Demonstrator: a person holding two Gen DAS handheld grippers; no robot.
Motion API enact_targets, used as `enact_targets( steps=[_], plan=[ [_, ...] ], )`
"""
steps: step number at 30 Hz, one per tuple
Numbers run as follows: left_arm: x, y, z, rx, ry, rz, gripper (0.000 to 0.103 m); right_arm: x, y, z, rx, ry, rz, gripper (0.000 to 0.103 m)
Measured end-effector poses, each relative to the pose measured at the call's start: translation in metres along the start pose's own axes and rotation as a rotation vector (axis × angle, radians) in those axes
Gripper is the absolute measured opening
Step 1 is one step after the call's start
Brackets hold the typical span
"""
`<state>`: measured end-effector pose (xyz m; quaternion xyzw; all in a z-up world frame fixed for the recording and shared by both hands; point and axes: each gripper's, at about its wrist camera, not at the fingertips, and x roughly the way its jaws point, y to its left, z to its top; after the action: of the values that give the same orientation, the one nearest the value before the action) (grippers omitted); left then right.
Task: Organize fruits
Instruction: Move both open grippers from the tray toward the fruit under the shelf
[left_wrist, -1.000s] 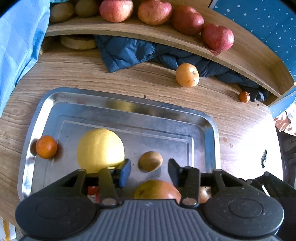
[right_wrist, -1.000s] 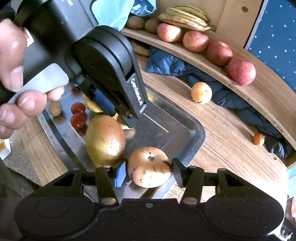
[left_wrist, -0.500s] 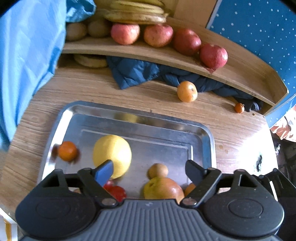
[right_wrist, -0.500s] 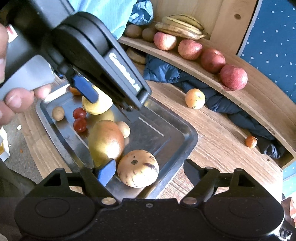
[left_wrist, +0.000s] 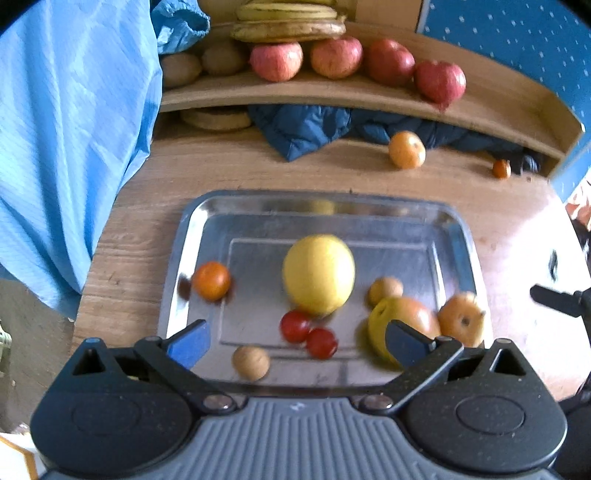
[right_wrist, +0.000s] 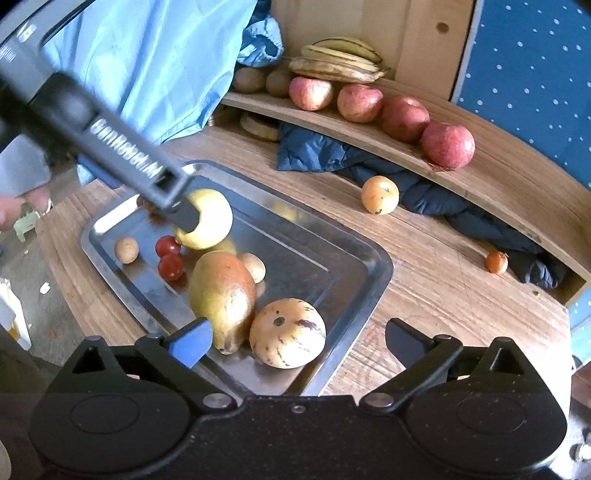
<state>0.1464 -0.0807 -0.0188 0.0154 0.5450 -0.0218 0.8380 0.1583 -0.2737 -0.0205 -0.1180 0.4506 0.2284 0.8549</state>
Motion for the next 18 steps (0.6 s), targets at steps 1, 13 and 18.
enact_targets(
  steps=[1, 13, 18],
  plan=[
    [0.0, 0.002, -0.003, 0.009, 0.006, -0.001, 0.102, -0.001, 0.002, -0.001, 0.009, 0.0, -0.002, 0.102],
    [-0.009, 0.039, -0.035, 0.065, 0.035, -0.001, 0.102, -0.023, 0.044, -0.007, 0.056, 0.016, -0.08, 0.102],
    [-0.009, 0.049, -0.046, 0.08, 0.033, -0.012, 0.102, -0.03, 0.061, -0.009, 0.086, 0.016, -0.144, 0.102]
  ],
)
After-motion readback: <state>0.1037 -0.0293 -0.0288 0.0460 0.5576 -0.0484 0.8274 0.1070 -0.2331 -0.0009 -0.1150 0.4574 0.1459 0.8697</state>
